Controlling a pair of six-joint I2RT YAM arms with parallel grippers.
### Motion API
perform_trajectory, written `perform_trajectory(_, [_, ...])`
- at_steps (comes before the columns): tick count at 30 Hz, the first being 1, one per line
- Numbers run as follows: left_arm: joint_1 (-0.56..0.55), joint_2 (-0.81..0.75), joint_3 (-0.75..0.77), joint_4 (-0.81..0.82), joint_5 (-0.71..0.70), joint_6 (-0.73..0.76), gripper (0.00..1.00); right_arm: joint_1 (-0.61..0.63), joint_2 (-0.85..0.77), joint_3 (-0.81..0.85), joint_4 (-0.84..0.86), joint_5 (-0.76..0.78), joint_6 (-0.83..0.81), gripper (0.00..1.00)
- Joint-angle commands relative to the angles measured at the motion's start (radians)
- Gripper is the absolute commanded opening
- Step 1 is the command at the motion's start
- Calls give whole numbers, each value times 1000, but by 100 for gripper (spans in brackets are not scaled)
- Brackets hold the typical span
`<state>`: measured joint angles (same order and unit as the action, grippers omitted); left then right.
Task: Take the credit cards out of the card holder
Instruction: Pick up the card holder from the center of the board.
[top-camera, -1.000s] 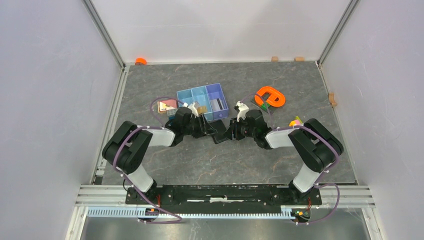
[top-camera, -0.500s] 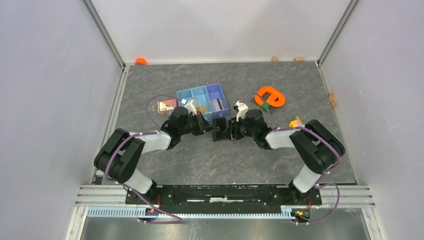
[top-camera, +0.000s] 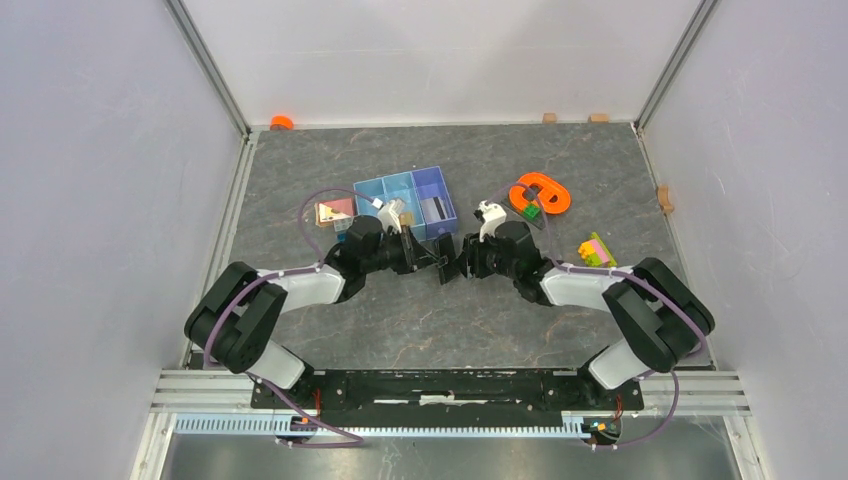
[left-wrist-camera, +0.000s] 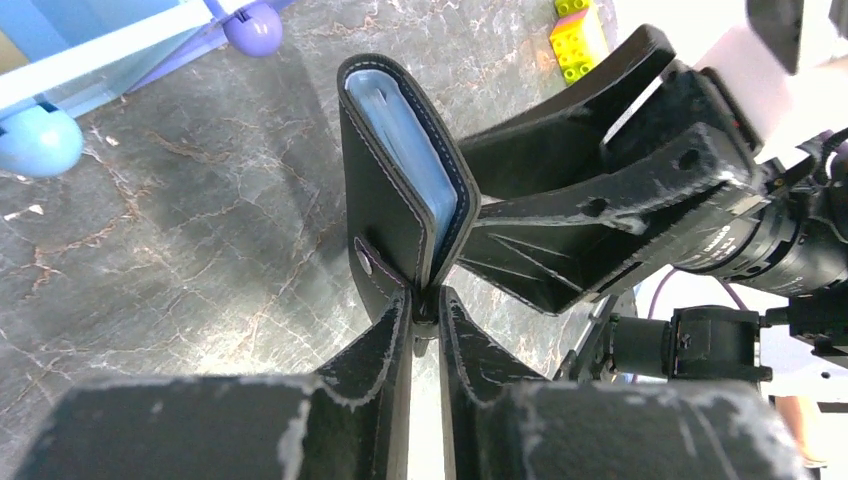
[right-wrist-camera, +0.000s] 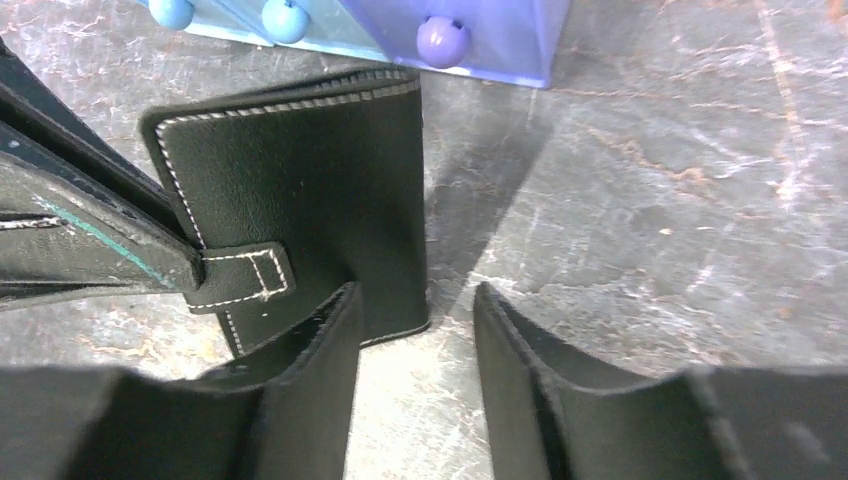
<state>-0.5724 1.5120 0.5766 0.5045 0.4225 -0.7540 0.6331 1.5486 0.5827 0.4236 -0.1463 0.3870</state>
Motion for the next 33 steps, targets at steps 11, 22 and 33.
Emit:
perform_trajectory(11, [-11, -50, 30, -60, -21, 15, 6, 135, -167, -113, 179, 75, -140, 77])
perform_trajectory(22, [-11, -74, 22, -70, -23, -5, 7, 314, -40, 20, 34, 445, -215, 85])
perform_trajectory(33, [-11, -49, 19, -37, 6, -34, 8, 335, 63, 88, 1, 549, -194, 62])
